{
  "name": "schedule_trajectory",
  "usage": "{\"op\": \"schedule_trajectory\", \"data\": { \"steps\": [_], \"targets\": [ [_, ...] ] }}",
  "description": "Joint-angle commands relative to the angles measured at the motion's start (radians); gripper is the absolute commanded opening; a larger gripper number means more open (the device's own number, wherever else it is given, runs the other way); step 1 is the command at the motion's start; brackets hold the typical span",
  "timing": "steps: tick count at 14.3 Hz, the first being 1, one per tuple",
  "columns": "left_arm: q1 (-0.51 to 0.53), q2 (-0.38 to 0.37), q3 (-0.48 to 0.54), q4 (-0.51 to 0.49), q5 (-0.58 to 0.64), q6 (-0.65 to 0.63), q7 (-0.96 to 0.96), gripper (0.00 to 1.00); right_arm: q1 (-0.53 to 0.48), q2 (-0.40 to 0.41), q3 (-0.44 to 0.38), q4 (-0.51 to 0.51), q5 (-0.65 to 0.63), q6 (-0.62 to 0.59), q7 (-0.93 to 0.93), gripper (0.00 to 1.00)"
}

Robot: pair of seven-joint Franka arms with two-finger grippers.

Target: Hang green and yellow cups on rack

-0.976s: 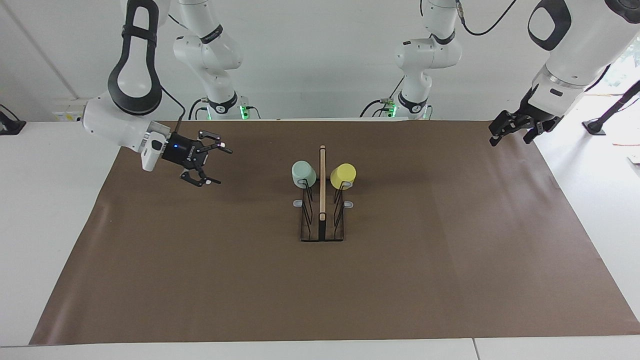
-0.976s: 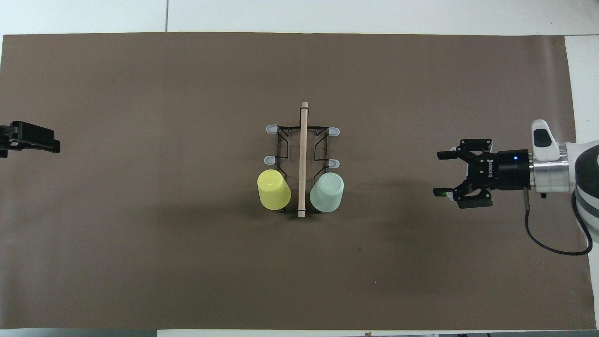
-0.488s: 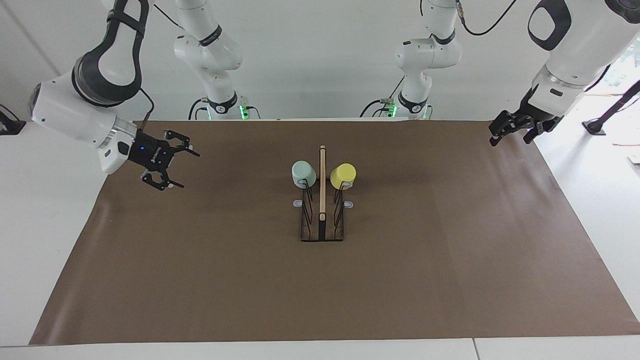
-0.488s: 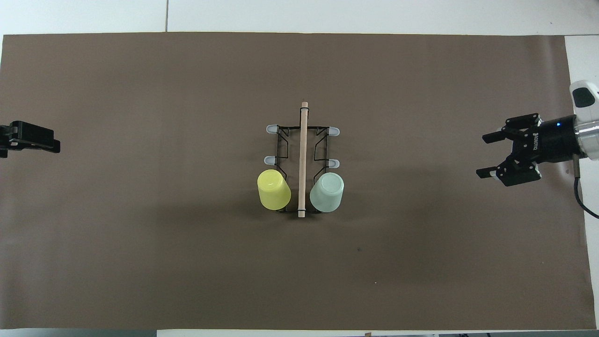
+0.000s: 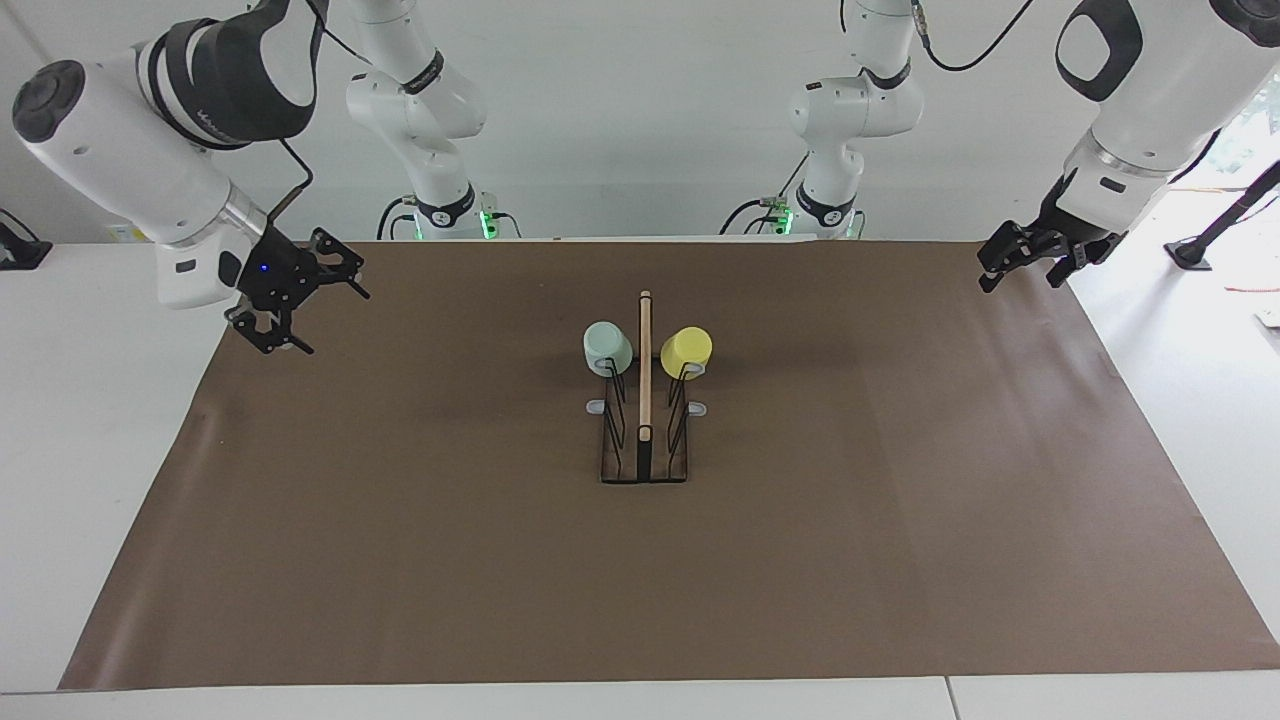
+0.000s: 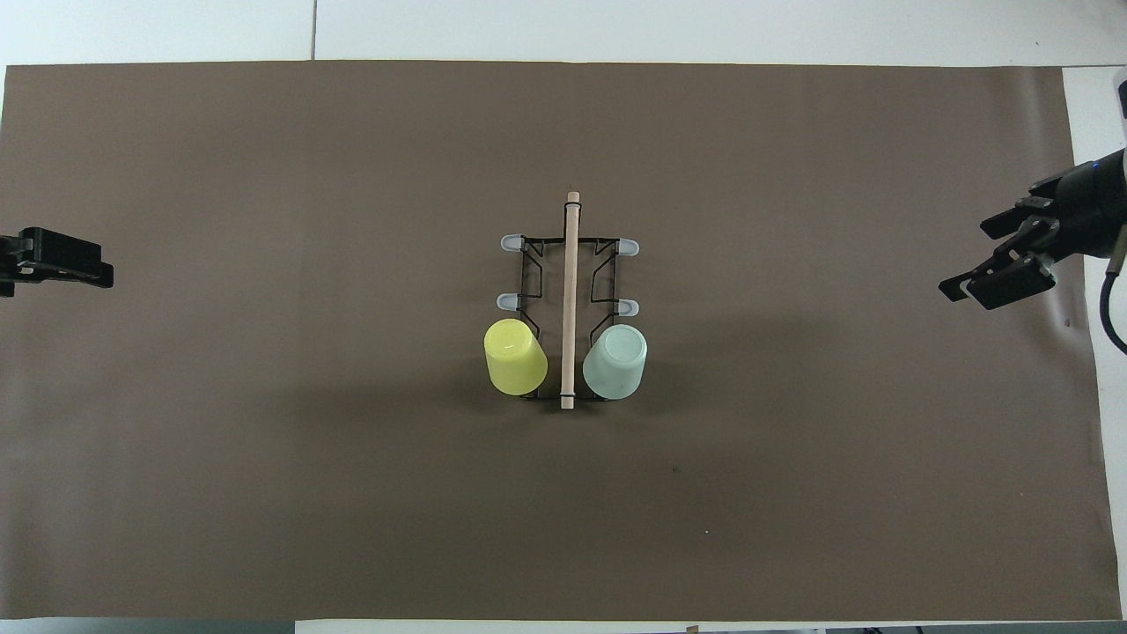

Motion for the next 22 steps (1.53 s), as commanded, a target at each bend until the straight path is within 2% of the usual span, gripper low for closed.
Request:
{"op": "schedule_trajectory", "data": {
  "steps": [1,3,4,6,8,11,15,17,22],
  "targets": [
    [0.001,-0.01,-0.002,-0.015,0.017,0.004,-0.011,1.0,-0.013,-0.011,0.005,0.062,-0.063,-0.092,0.218,1.0],
    [0.001,-0.01,-0.002,-0.015,0.017,0.004,-0.011,1.0,-0.004,-0.015,0.01,0.125,-0.166,-0.186,0.365,1.0],
    [0.001,-0.01,-0.002,-0.015,0.017,0.004,-0.011,1.0,0.02,-0.03,0.01,0.113,-0.183,-0.198,0.43,1.0],
    [0.001,-0.01,-0.002,-0.015,0.015,0.004,-0.011,1.0,0.097,-0.081,-0.011,0.069,-0.197,-0.215,0.548,1.0],
    [0.001,-0.01,-0.002,-0.015,0.017,0.004,-0.011,1.0,0.157,-0.122,-0.068,0.012,-0.2,-0.223,0.596,1.0],
    [0.001,-0.01,-0.002,-0.015,0.017,0.004,-0.011,1.0,0.185,-0.167,-0.123,-0.079,-0.202,-0.194,0.617,1.0],
    [0.001,-0.01,-0.002,-0.015,0.017,0.004,-0.011,1.0,0.177,-0.152,-0.128,-0.071,-0.234,-0.113,0.614,1.0],
    [0.001,-0.01,-0.002,-0.015,0.017,0.004,-0.011,1.0,0.174,-0.12,-0.13,-0.044,-0.238,-0.091,0.617,1.0],
    [0.001,-0.01,-0.002,-0.015,0.017,0.004,-0.011,1.0,0.162,-0.11,-0.13,-0.036,-0.249,-0.091,0.63,1.0]
  ]
}}
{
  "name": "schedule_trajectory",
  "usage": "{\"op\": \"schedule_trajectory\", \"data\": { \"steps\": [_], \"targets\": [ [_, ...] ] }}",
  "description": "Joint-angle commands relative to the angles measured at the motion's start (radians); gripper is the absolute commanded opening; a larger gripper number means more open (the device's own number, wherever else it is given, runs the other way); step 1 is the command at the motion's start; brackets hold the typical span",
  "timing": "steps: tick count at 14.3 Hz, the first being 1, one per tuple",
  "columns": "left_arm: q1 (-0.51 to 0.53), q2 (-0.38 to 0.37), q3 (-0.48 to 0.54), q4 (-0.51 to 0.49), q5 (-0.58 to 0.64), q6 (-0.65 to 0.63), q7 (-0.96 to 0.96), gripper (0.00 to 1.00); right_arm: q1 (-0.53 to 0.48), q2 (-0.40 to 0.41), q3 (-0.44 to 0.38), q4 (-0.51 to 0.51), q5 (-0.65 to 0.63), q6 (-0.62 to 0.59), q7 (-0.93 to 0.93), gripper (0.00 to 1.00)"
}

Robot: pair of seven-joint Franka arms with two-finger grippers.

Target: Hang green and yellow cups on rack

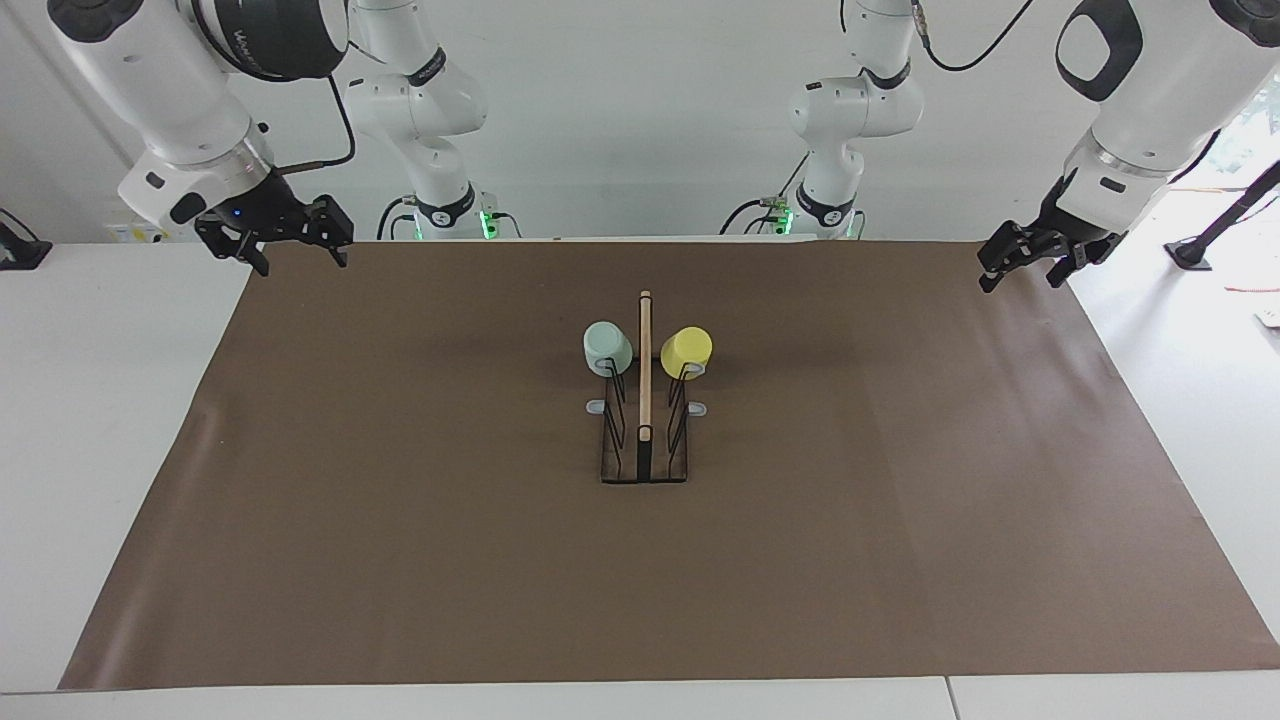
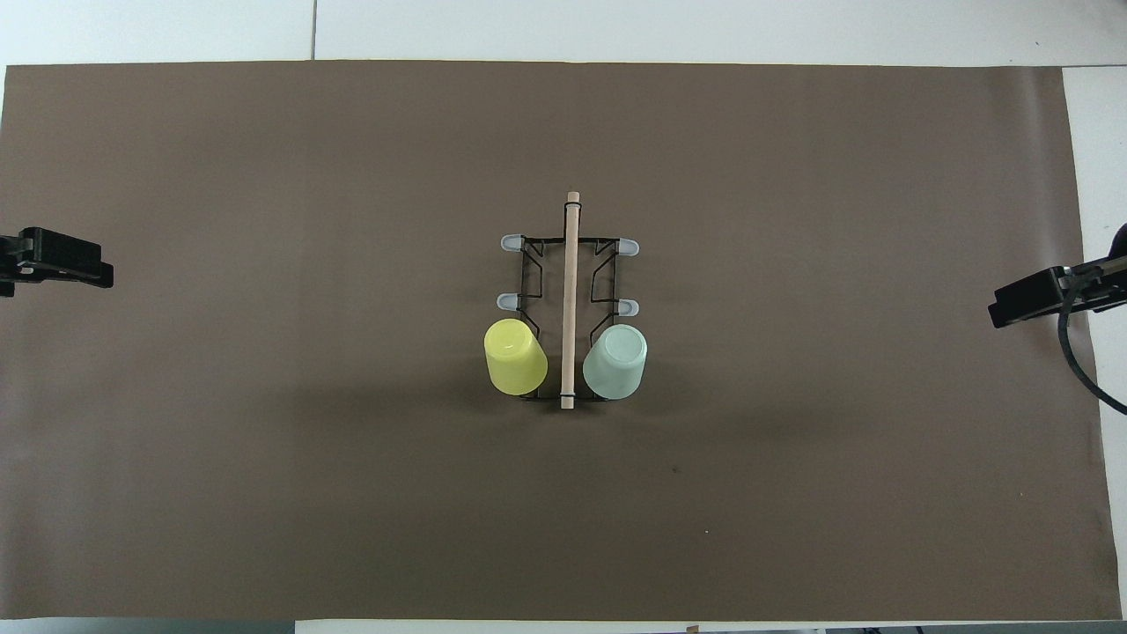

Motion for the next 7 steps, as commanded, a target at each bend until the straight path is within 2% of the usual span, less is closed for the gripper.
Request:
{"op": "schedule_trajectory", "data": {
  "steps": [1,7],
  "targets": [
    [0.001,-0.01,-0.002,-0.015,0.017,0.004,-0.011,1.0,-0.019,0.011,0.005,0.021,-0.01,-0.006,0.021,1.0],
    [0.001,-0.01,-0.002,-0.015,0.017,0.004,-0.011,1.0,-0.045,0.034,0.008,0.061,0.004,-0.025,0.061,1.0]
  ]
}}
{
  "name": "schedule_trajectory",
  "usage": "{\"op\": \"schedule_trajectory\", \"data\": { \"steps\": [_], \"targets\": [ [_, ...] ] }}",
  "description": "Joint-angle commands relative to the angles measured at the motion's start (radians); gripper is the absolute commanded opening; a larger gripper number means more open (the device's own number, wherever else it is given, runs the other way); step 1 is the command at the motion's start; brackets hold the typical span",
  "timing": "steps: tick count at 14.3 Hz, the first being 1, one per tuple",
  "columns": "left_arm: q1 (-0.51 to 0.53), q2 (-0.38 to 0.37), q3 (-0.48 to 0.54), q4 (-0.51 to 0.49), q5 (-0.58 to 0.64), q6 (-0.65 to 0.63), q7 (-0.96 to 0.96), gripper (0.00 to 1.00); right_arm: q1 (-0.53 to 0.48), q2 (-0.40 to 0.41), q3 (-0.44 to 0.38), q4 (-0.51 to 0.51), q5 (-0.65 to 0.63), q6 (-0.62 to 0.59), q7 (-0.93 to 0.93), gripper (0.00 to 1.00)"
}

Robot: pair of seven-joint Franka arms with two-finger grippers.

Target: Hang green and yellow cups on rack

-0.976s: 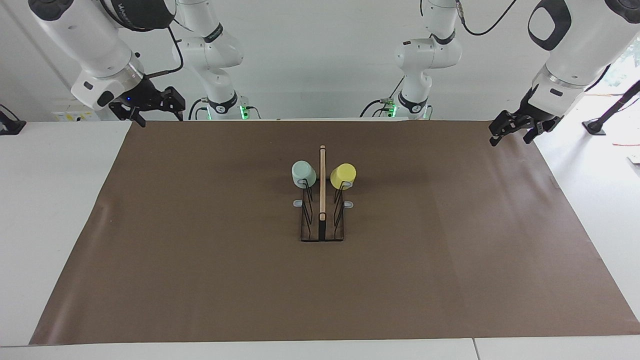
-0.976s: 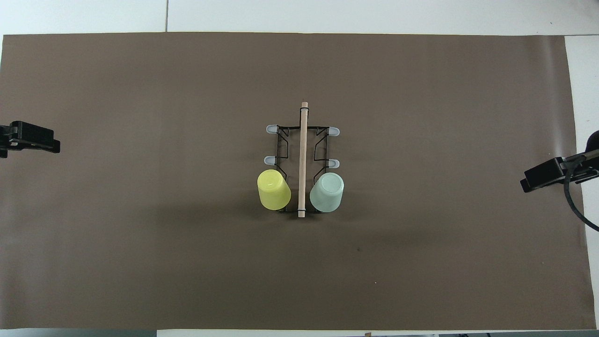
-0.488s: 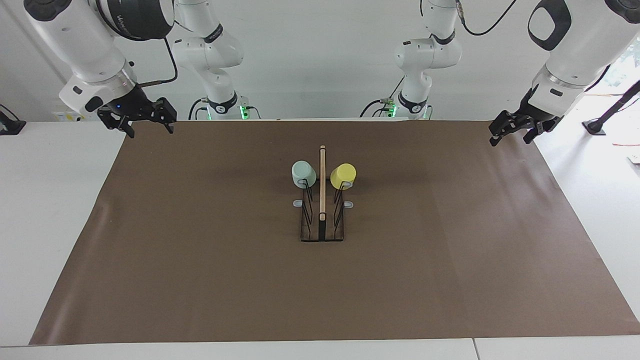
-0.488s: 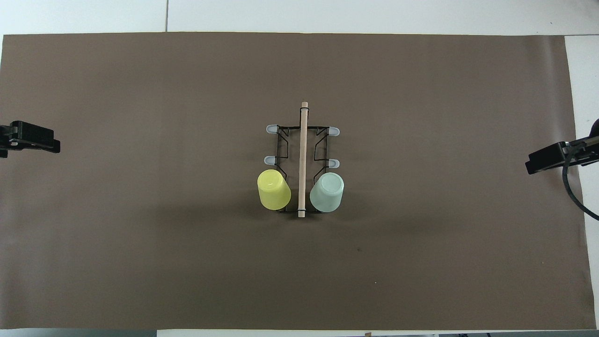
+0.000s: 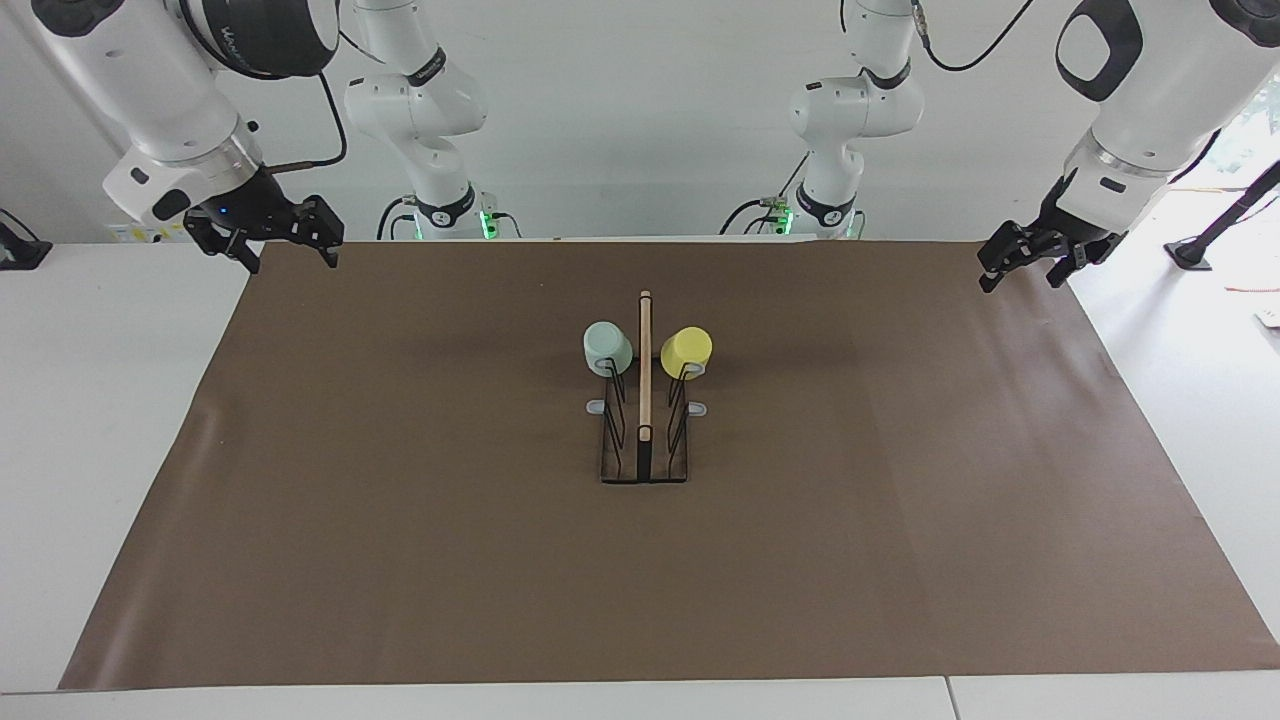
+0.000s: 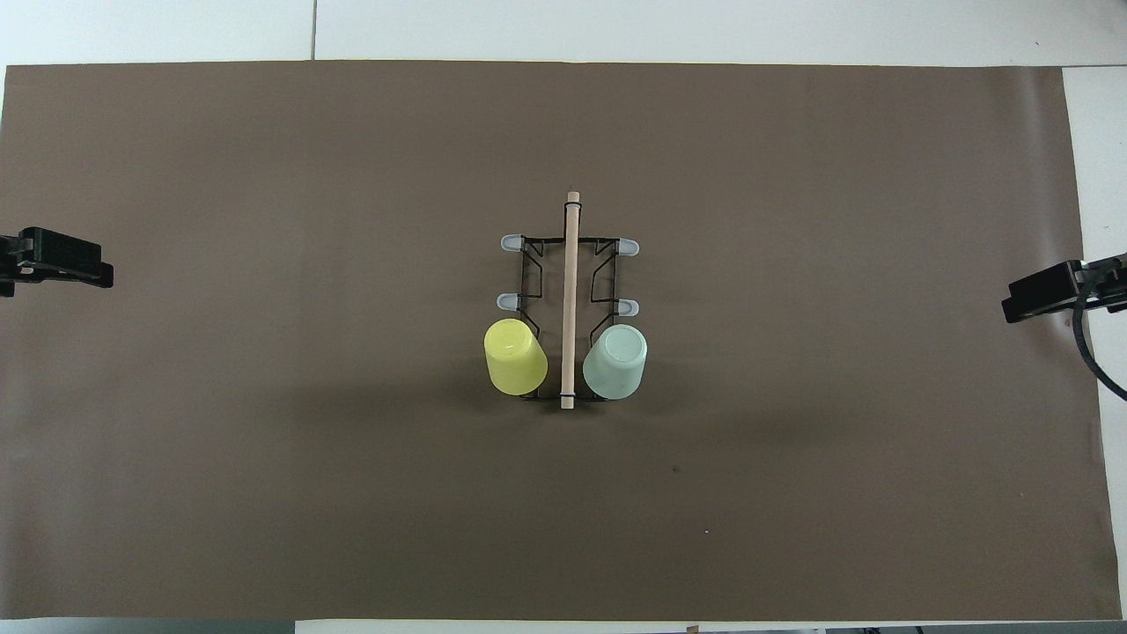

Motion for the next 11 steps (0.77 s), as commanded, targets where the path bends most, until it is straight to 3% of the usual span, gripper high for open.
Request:
{"op": "schedule_trajectory", "data": {
  "steps": [1,7,11],
  "targets": [
    [0.001,-0.01,-0.002,-0.015,0.017,0.004,-0.011,1.0,-0.022,0.033,0.01,0.05,0.007,-0.025,0.02,1.0],
    [0.001,-0.01,-0.002,-0.015,0.017,0.004,-0.011,1.0,-0.045,0.038,0.008,0.055,0.039,0.024,0.025,1.0],
    [0.001,-0.01,-0.002,-0.015,0.017,0.004,-0.011,1.0,-0.045,0.016,0.008,0.052,0.036,-0.023,0.023,1.0]
  ]
}}
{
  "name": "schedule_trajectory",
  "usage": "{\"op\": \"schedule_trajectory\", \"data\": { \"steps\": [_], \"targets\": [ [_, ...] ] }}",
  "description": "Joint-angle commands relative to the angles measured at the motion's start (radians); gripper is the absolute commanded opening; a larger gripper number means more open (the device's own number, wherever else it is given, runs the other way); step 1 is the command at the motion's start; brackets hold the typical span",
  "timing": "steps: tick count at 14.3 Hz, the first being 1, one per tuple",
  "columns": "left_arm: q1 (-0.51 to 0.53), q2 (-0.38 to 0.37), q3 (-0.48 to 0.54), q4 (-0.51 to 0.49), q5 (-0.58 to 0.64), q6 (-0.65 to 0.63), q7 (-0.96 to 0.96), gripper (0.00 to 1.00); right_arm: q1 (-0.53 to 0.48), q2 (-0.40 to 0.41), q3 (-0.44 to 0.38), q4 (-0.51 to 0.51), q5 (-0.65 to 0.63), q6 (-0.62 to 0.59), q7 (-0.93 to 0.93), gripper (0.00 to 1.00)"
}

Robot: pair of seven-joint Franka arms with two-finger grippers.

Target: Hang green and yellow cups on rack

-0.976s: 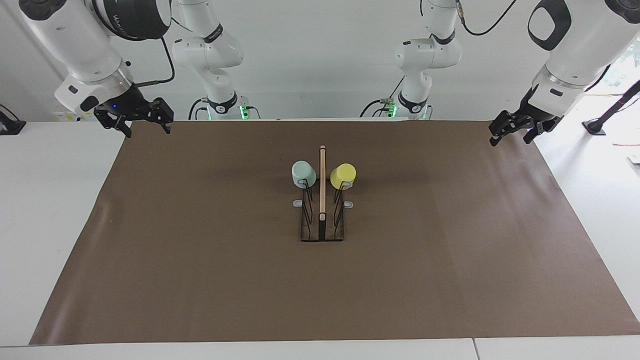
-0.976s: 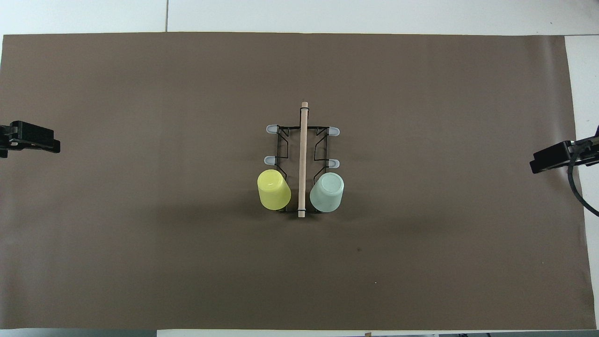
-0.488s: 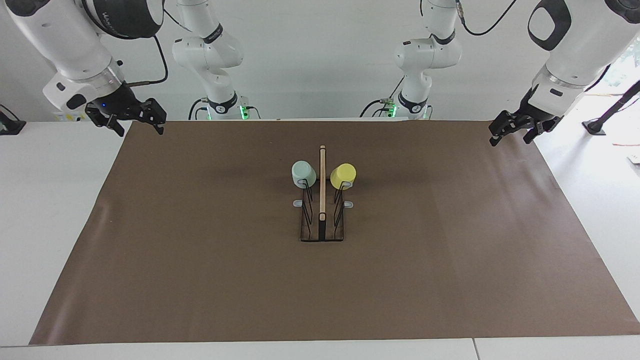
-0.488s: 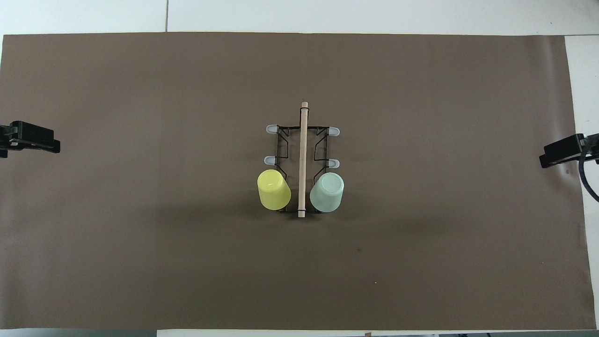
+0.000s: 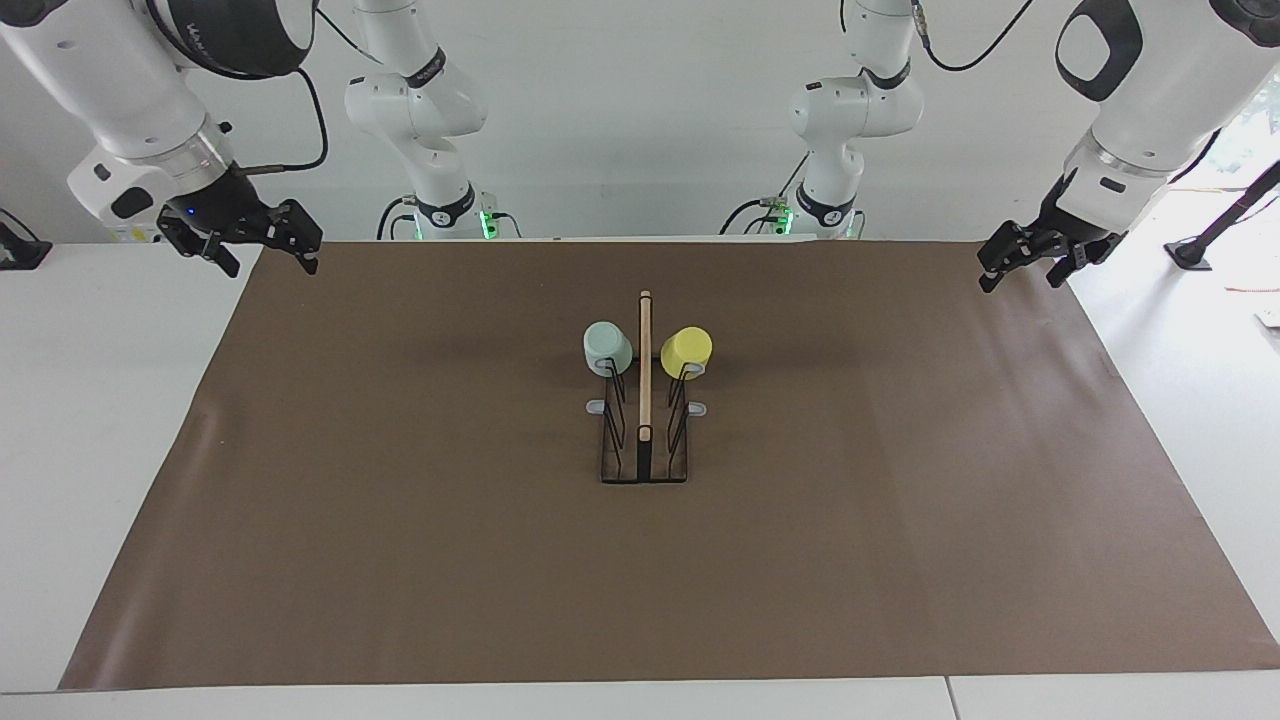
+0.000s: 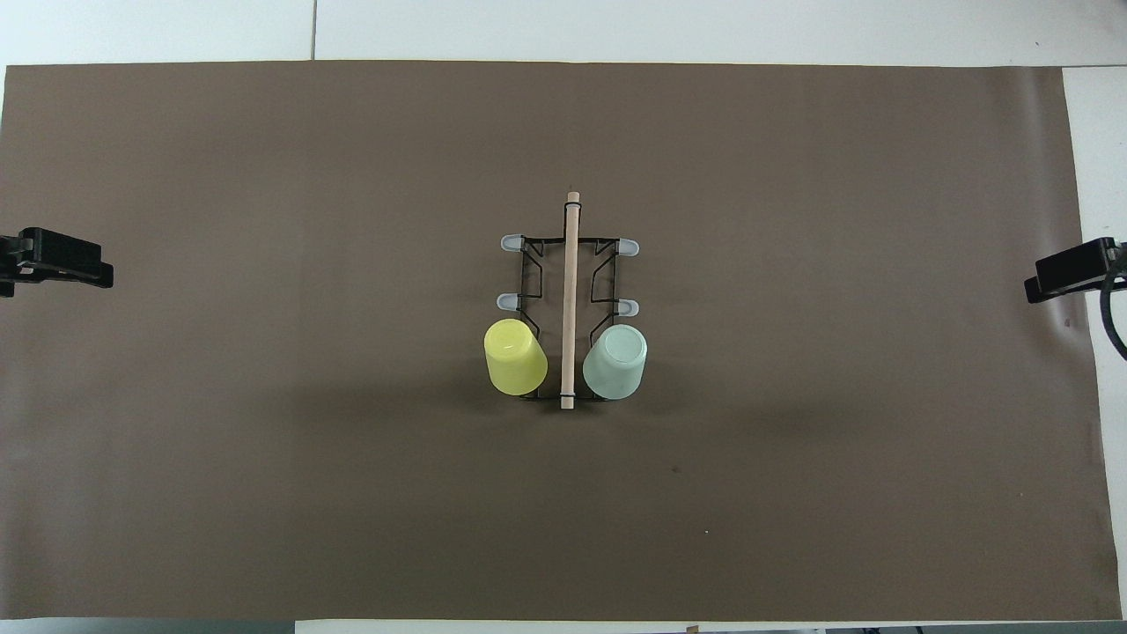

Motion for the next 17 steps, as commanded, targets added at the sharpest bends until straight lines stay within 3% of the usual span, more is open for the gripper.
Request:
{"op": "schedule_trajectory", "data": {
  "steps": [1,7,9,17],
  "targets": [
    [0.001,-0.01,-0.002,-0.015,0.017,0.004,-0.012,1.0,-0.01,-0.012,0.008,0.013,0.013,-0.03,0.014,1.0],
    [0.001,-0.01,-0.002,-0.015,0.017,0.004,-0.01,1.0,-0.003,-0.029,0.011,0.0,-0.007,-0.001,0.022,1.0],
    [0.001,-0.01,-0.002,-0.015,0.017,0.004,-0.01,1.0,-0.003,-0.027,0.013,0.0,0.001,0.01,0.121,1.0],
    [0.001,-0.01,-0.002,-0.015,0.017,0.004,-0.01,1.0,0.0,-0.027,0.014,0.0,0.0,0.018,0.075,1.0]
  ]
}}
